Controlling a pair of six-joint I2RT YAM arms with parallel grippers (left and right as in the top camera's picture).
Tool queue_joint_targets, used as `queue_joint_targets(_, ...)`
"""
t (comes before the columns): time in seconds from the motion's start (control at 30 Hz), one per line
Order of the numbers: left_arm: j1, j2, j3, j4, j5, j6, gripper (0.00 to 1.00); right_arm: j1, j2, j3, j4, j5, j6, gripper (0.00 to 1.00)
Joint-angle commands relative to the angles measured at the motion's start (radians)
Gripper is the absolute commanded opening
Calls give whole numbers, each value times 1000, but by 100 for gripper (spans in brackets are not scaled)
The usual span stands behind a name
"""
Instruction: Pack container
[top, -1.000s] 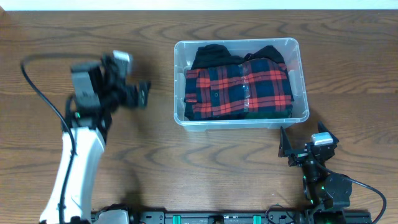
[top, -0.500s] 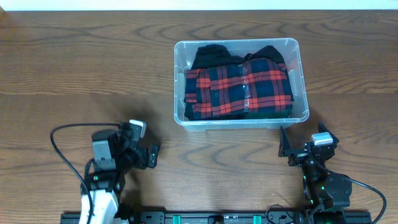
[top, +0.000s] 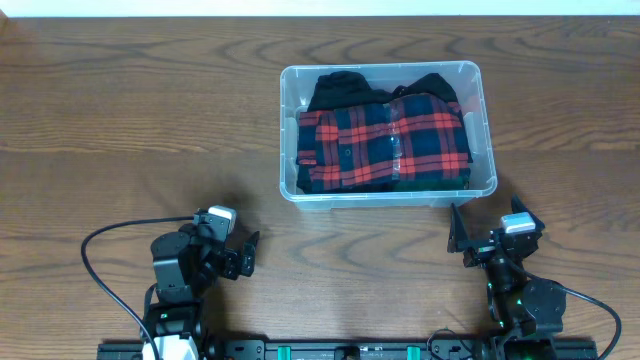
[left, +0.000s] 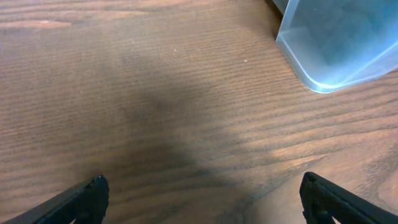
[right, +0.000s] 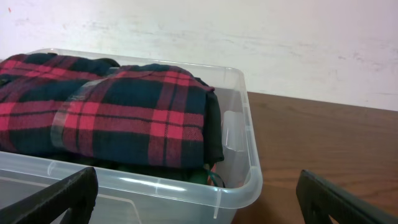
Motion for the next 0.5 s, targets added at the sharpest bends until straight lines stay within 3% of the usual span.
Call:
queue_joint_targets(0.0,0,-35,-14,8,-1,9,98,9,-6,-2,-3,-2,-8,99)
queue_joint_targets(0.47,0,-182,-59,-8,-1,9,98,9,-6,-2,-3,-2,-8,99)
